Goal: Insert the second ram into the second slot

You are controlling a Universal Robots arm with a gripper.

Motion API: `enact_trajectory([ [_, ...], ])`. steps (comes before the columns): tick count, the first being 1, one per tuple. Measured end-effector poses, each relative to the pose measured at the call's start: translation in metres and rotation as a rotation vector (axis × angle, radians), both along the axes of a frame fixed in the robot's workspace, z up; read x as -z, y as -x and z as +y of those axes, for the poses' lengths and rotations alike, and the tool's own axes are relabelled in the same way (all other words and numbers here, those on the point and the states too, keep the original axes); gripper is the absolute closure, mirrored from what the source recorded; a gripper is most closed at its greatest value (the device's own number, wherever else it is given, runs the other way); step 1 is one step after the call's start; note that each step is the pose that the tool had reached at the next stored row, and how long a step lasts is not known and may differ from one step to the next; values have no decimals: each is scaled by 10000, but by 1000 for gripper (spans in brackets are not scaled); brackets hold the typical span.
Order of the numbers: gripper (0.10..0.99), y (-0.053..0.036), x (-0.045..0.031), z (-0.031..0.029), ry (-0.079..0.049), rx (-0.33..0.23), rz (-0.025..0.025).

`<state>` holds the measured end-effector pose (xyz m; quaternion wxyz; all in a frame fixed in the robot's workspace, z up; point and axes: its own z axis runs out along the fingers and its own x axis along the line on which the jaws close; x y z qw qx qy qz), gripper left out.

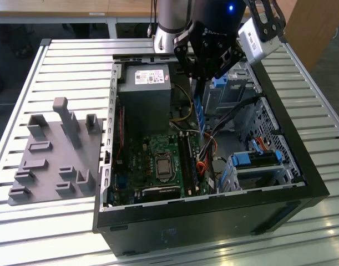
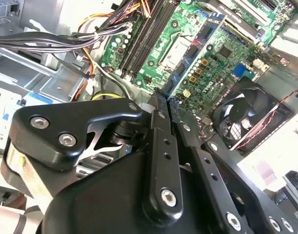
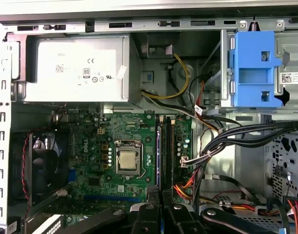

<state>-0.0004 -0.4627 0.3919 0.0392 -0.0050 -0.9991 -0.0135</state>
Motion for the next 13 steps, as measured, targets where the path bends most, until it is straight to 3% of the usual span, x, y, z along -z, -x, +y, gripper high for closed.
enact_trajectory([
  [13, 949, 0, -61, 0, 1, 0, 0],
])
